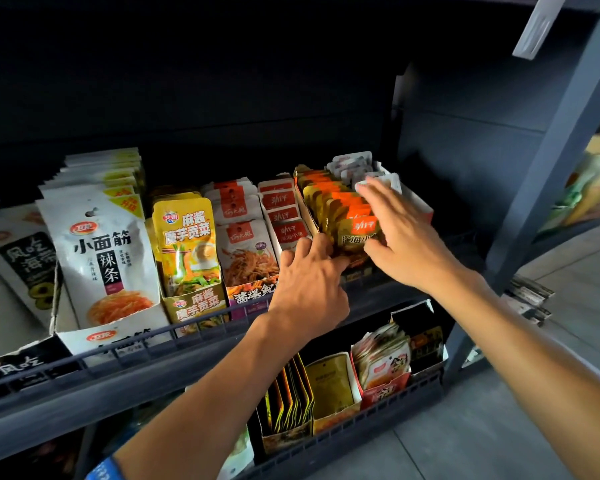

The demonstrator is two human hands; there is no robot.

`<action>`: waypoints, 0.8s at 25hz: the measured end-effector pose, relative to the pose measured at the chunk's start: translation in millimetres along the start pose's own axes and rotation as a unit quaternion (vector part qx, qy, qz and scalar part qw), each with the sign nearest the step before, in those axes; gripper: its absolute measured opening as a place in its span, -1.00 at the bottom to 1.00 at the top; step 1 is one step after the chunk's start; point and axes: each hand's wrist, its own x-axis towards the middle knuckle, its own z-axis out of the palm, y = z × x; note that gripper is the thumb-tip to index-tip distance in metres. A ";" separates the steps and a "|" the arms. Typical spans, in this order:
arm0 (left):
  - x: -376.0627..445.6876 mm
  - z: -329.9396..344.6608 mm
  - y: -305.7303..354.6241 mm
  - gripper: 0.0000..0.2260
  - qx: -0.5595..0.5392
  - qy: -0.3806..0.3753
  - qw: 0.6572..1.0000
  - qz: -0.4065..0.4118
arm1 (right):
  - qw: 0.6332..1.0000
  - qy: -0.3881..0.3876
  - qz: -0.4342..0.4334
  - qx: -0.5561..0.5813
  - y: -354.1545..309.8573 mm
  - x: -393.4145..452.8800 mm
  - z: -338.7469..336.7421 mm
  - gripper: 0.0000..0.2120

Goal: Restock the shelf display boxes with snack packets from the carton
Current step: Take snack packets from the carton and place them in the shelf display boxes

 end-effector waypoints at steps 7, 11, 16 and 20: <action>-14.1 0.5 -3.0 -0.56 -0.031 -0.018 0.999 0.027 | 0.992 0.044 0.062 0.104 -1.2 -11.6 -3.4 -0.28; -48.1 -8.7 -8.7 -0.48 -0.100 0.029 0.994 0.033 | 0.972 0.135 0.132 0.136 -20.2 -54.5 3.5 -0.23; -150.7 -18.7 -33.7 -0.53 -0.182 0.137 0.973 -0.032 | 0.959 0.139 0.142 0.202 -101.3 -124.5 34.9 -0.38; -289.6 9.1 -70.9 -0.57 -0.269 0.134 0.934 -0.195 | 0.972 -0.097 0.042 0.210 -195.8 -157.2 88.9 -0.52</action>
